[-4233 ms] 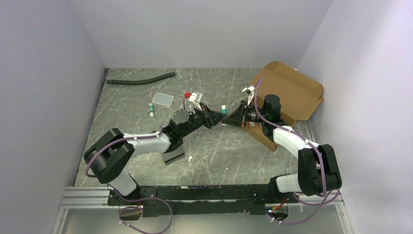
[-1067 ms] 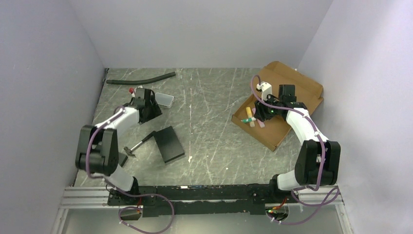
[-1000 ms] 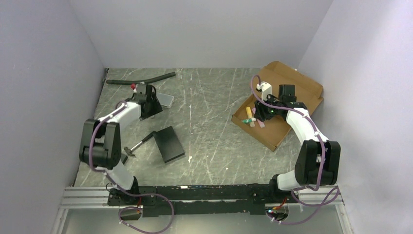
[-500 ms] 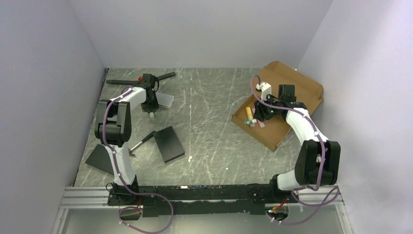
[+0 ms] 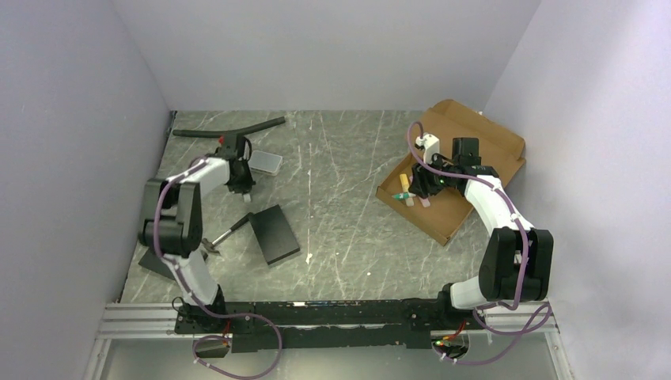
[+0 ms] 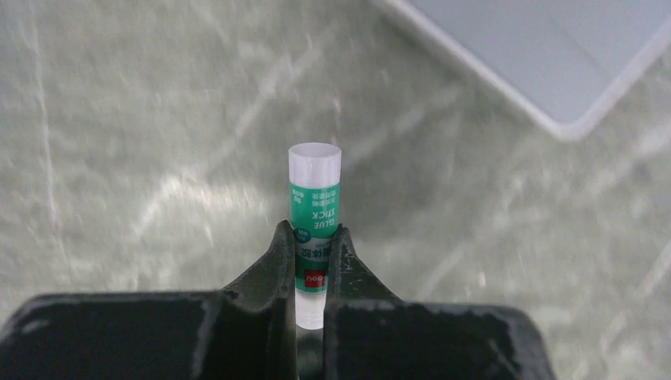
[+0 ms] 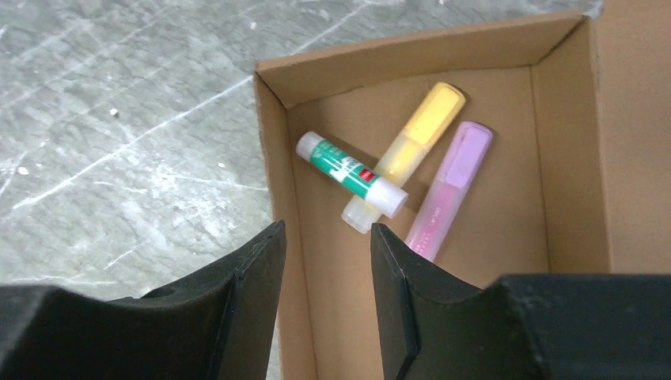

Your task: Fold the paper box

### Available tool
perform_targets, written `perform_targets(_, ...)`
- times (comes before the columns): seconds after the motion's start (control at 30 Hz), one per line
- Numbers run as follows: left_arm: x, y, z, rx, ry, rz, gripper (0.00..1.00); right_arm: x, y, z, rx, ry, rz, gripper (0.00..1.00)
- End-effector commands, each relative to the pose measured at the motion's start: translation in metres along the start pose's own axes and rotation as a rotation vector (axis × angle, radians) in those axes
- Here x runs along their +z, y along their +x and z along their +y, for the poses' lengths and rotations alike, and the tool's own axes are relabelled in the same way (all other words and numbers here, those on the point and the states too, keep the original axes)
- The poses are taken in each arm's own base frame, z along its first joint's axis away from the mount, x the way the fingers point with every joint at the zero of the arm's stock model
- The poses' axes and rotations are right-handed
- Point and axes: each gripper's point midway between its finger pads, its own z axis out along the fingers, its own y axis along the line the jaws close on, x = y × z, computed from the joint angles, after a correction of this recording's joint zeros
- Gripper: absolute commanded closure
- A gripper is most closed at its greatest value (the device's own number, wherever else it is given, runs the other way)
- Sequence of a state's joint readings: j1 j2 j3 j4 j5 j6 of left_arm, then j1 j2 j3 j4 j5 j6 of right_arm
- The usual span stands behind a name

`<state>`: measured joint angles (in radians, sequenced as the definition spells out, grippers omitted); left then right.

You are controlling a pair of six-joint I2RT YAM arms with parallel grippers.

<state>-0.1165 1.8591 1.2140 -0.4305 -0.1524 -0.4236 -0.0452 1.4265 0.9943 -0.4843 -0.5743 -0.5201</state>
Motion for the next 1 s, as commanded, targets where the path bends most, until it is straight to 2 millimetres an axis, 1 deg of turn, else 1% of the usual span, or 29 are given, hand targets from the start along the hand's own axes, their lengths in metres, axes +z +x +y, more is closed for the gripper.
perform_targets(0.0, -0.058, -0.006, -0.038, -0.037, 0.318, -0.149, 1.0, -0.011, -0.029, 0.022, -0.048, -0.099, -0.104, 0.53)
perform_targets(0.03, -0.073, -0.004, -0.051, -0.023, 0.421, -0.178, 1.0, -0.011, -0.031, 0.027, -0.053, -0.123, -0.117, 0.53)
perform_targets(0.13, -0.111, 0.012, -0.082, 0.02, 0.706, -0.247, 1.0, -0.011, -0.035, 0.044, -0.051, -0.207, -0.164, 0.52)
perform_targets(0.27, -0.158, 0.036, -0.117, 0.079, 1.042, -0.308, 1.0, -0.009, -0.034, 0.068, -0.033, -0.349, -0.215, 0.47)
perform_targets(0.37, -0.185, 0.059, -0.141, 0.177, 1.198, -0.359, 1.0, -0.01, -0.033, 0.083, -0.005, -0.448, -0.241, 0.45)
perform_targets(0.43, -0.198, 0.074, -0.158, 0.252, 1.247, -0.406, 1.0, -0.012, -0.035, 0.092, 0.011, -0.507, -0.263, 0.44)
perform_targets(0.57, -0.216, 0.103, -0.191, 0.343, 1.318, -0.446, 1.0, -0.016, -0.038, 0.104, 0.013, -0.572, -0.307, 0.4)
perform_targets(0.7, -0.226, 0.119, -0.219, 0.363, 1.376, -0.47, 1.0, -0.021, -0.038, 0.118, 0.02, -0.653, -0.347, 0.35)
perform_targets(0.8, -0.228, 0.129, -0.24, 0.375, 1.409, -0.461, 1.0, -0.029, -0.041, 0.131, 0.024, -0.736, -0.384, 0.32)
perform_targets(0.83, -0.229, 0.136, -0.248, 0.381, 1.418, -0.45, 1.0, -0.031, -0.042, 0.135, 0.026, -0.76, -0.391, 0.31)
perform_targets(0.87, -0.228, 0.137, -0.254, 0.385, 1.421, -0.452, 1.0, -0.033, -0.043, 0.138, 0.026, -0.777, -0.398, 0.3)
perform_targets(0.9, -0.229, 0.142, -0.261, 0.391, 1.429, -0.445, 1.0, -0.033, -0.043, 0.141, 0.024, -0.789, -0.401, 0.3)
perform_targets(0.97, -0.228, 0.149, -0.272, 0.403, 1.434, -0.442, 1.0, -0.032, -0.043, 0.141, 0.028, -0.786, -0.395, 0.29)
